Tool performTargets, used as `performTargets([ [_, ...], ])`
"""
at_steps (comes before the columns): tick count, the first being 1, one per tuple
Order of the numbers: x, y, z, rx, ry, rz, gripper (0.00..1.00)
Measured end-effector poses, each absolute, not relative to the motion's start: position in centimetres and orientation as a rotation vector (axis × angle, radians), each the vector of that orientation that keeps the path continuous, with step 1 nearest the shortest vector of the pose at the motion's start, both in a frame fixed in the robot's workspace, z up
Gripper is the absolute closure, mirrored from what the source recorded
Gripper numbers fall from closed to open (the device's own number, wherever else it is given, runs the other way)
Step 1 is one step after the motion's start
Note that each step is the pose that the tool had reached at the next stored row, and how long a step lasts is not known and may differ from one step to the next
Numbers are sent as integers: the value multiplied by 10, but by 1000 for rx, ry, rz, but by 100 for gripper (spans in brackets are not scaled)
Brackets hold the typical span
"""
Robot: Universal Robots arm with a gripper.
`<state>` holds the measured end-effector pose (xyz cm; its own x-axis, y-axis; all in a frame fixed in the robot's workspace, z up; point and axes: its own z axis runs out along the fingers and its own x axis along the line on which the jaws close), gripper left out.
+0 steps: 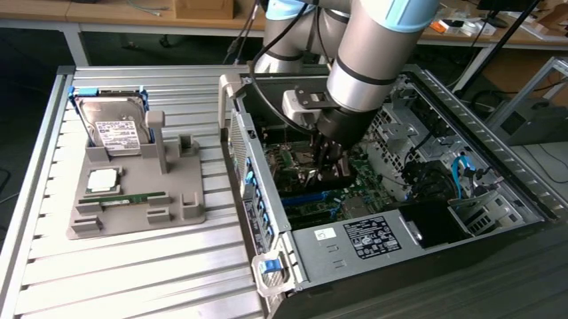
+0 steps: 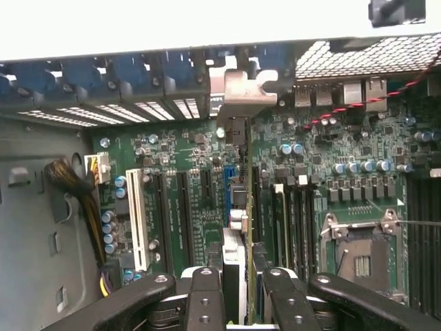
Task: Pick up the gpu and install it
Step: 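Insert the gpu into the slot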
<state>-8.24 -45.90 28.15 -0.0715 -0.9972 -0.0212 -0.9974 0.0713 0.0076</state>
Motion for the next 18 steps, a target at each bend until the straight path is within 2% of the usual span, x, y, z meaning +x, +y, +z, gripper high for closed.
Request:
performTargets([
  [18,-92,-465,275,-2134,2292,31,73],
])
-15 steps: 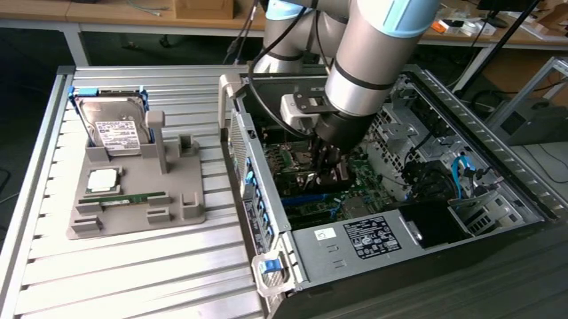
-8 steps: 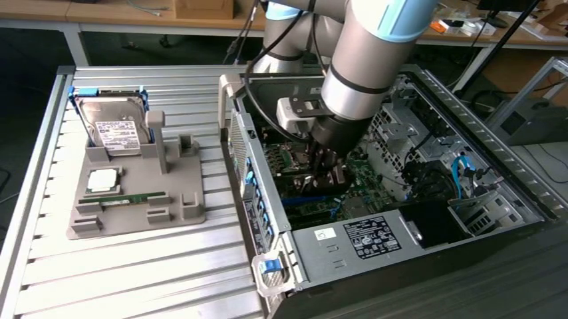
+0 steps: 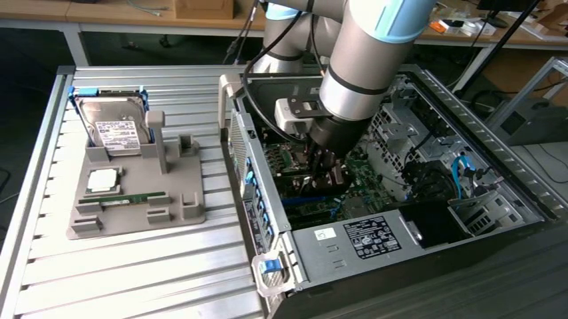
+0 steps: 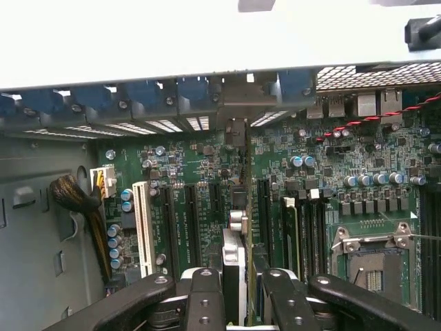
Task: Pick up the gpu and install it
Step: 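Insert the gpu into the slot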
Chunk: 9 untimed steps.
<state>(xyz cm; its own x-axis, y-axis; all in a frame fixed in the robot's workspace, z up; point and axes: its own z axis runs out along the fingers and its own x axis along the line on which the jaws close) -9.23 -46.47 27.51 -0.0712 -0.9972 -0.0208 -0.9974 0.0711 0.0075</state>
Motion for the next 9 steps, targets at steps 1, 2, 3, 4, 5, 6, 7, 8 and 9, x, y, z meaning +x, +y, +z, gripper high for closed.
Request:
performTargets([
  [1,-92,-465,275,-2134,2292,31,73],
  [2,-92,-465,275,-2134,2292,31,73],
  [3,-92,-465,275,-2134,2292,31,73],
  [4,-92,-465,274,-2134,2291,31,73],
  [5,-92,-465,274,-2133,2292,31,73],
  [6,-92,-465,274,-2132,2293,31,73],
  [7,-92,-465,274,-2130,2295,31,73],
  [8,-91,-465,274,-2127,2297,31,73],
  [9,-91,-465,274,-2124,2300,31,73],
])
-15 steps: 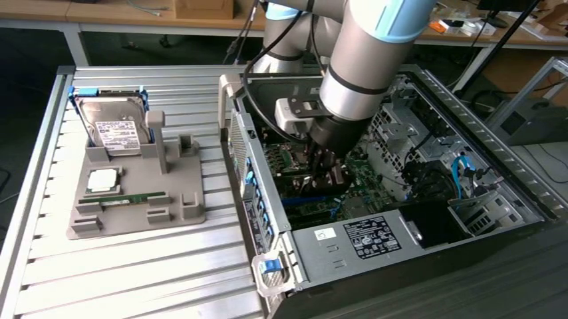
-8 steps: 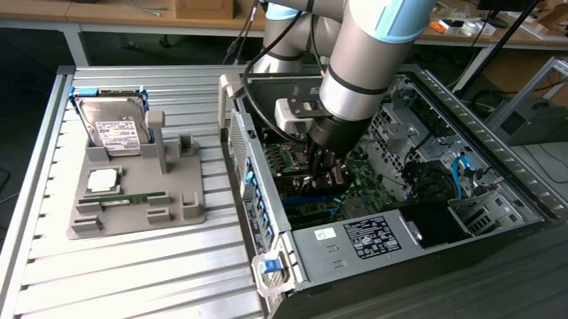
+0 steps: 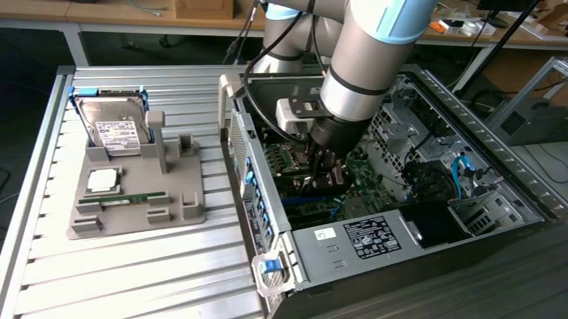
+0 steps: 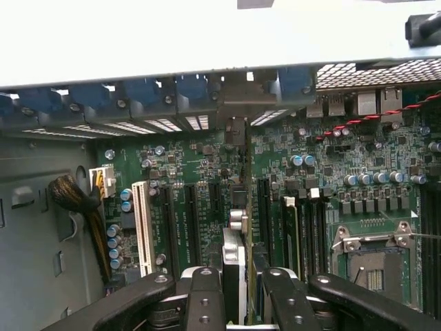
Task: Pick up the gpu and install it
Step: 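Insert the gpu into the slot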
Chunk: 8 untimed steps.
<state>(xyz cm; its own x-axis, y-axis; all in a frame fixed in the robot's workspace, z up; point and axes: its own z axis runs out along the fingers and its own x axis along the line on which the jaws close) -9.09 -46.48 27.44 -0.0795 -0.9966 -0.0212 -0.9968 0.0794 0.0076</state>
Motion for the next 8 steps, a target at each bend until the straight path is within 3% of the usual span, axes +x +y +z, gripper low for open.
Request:
performTargets([
  [8,-90,-468,272,-2112,2311,31,73],
])
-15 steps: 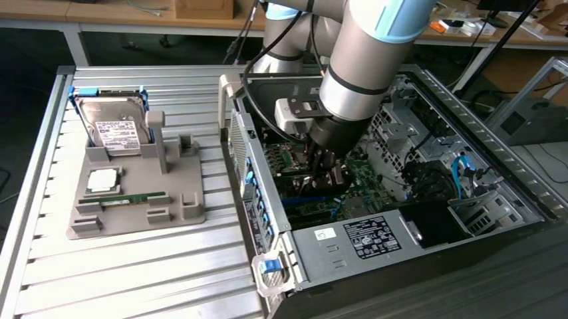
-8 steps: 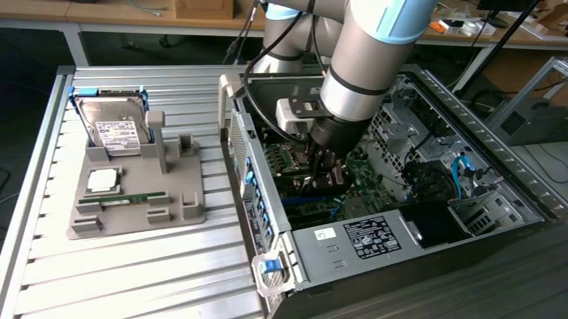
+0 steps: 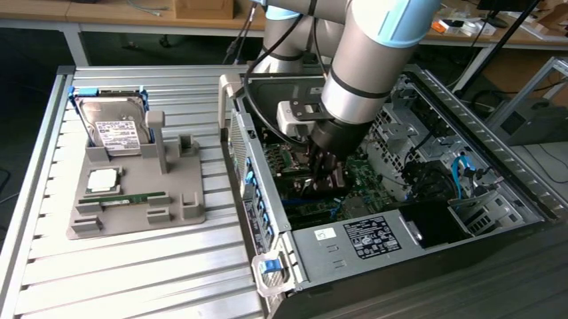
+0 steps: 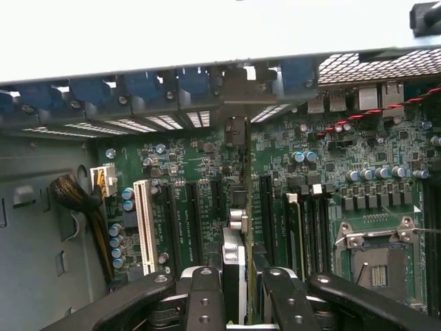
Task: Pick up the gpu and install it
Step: 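Insert the gpu into the slot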
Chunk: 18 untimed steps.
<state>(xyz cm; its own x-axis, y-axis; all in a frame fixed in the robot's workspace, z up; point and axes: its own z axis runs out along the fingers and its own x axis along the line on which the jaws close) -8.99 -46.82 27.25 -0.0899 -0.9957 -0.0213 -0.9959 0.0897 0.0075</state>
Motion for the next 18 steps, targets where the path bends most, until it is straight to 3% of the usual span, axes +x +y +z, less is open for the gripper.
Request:
performTargets([
  [18,-93,-469,264,-2142,2278,39,73],
])
